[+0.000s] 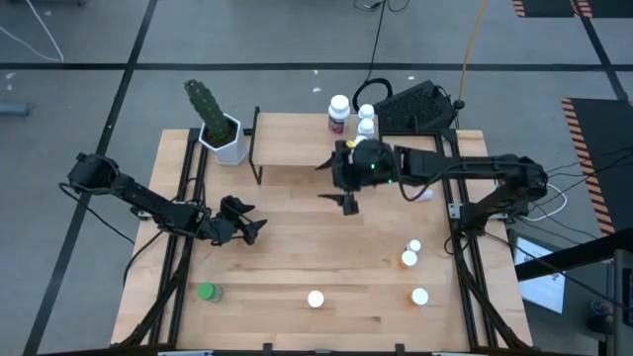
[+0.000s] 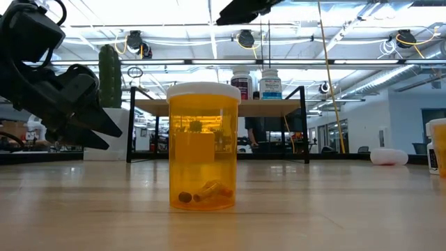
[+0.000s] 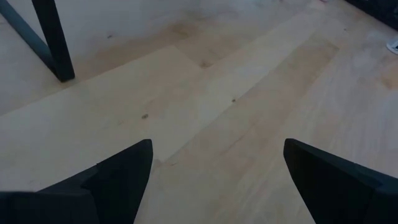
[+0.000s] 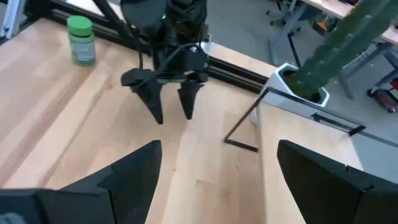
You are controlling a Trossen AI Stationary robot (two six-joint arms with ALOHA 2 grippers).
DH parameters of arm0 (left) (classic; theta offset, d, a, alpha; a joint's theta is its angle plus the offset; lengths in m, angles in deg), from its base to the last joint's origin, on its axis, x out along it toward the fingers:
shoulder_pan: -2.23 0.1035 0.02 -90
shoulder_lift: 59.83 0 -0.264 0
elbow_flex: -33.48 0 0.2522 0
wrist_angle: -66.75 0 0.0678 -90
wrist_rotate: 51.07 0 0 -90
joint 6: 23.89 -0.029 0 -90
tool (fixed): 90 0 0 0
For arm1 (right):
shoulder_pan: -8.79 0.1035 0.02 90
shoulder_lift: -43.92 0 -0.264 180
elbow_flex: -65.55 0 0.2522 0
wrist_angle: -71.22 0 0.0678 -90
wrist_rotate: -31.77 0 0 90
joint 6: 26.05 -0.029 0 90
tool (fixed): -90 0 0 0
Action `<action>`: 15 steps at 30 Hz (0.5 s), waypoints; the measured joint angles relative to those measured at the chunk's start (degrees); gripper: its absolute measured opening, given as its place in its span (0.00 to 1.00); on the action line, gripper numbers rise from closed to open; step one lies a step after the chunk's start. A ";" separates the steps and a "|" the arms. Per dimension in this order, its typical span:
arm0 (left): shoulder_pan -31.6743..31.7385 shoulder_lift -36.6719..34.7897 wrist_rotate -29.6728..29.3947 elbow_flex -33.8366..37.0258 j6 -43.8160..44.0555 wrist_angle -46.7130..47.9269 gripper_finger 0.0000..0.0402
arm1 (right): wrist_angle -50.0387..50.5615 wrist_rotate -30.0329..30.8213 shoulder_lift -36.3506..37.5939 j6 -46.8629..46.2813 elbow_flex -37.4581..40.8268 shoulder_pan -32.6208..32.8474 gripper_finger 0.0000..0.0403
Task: Pick and place medicine bottles onto shelf by color
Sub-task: Adjust the white and blue pill bottle on the shelf
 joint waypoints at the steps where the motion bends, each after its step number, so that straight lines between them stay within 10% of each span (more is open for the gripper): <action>1: 0.00 0.00 0.00 0.00 -0.03 0.00 0.91 | -1.04 0.15 0.00 -0.03 1.00 0.51 0.78; 15: 0.04 0.00 0.00 0.00 -0.14 0.32 0.91 | -9.89 7.69 0.50 -1.24 10.02 6.48 0.78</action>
